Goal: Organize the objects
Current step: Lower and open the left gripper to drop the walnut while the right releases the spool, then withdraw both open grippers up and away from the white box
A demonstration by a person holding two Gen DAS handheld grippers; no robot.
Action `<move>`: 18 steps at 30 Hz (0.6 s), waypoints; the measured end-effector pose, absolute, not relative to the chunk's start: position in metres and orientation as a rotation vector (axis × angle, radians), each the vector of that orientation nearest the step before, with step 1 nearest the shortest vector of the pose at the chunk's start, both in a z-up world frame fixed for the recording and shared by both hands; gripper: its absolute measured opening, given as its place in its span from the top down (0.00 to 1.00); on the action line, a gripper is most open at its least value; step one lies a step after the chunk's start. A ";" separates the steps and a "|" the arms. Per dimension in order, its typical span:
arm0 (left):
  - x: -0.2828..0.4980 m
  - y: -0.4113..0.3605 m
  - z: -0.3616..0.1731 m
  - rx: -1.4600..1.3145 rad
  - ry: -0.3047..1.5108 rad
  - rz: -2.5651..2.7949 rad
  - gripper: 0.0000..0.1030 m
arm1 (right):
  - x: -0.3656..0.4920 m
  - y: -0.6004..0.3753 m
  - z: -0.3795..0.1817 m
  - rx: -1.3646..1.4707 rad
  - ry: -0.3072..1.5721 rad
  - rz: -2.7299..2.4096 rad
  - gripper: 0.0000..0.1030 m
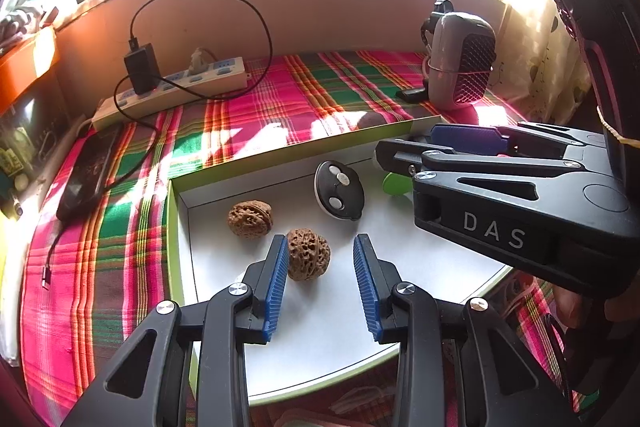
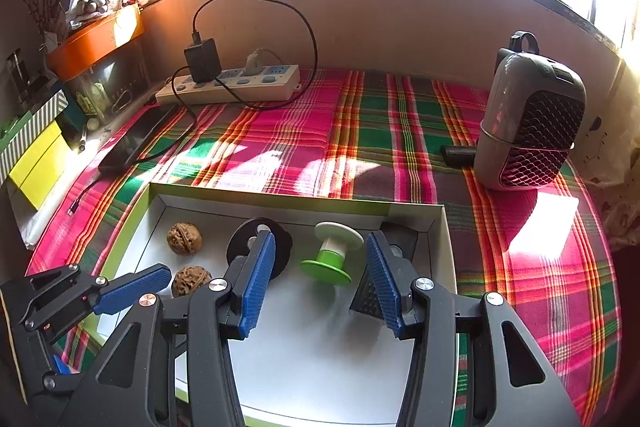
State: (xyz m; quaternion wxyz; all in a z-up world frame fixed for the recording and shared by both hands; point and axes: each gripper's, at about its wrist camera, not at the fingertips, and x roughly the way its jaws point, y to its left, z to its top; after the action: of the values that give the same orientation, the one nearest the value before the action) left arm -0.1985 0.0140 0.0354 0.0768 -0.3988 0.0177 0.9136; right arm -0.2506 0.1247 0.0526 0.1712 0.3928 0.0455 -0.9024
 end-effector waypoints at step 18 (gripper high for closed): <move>-0.165 -0.015 0.048 -1.153 -0.054 2.771 0.69 | -0.208 0.144 0.064 1.069 0.063 -2.607 0.52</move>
State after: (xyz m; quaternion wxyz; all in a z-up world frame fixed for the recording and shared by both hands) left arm -0.1655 -0.0152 0.0477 0.0697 -0.3832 -0.0180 0.9209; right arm -0.2085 0.1443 0.0637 0.1610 0.3745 0.0219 -0.9129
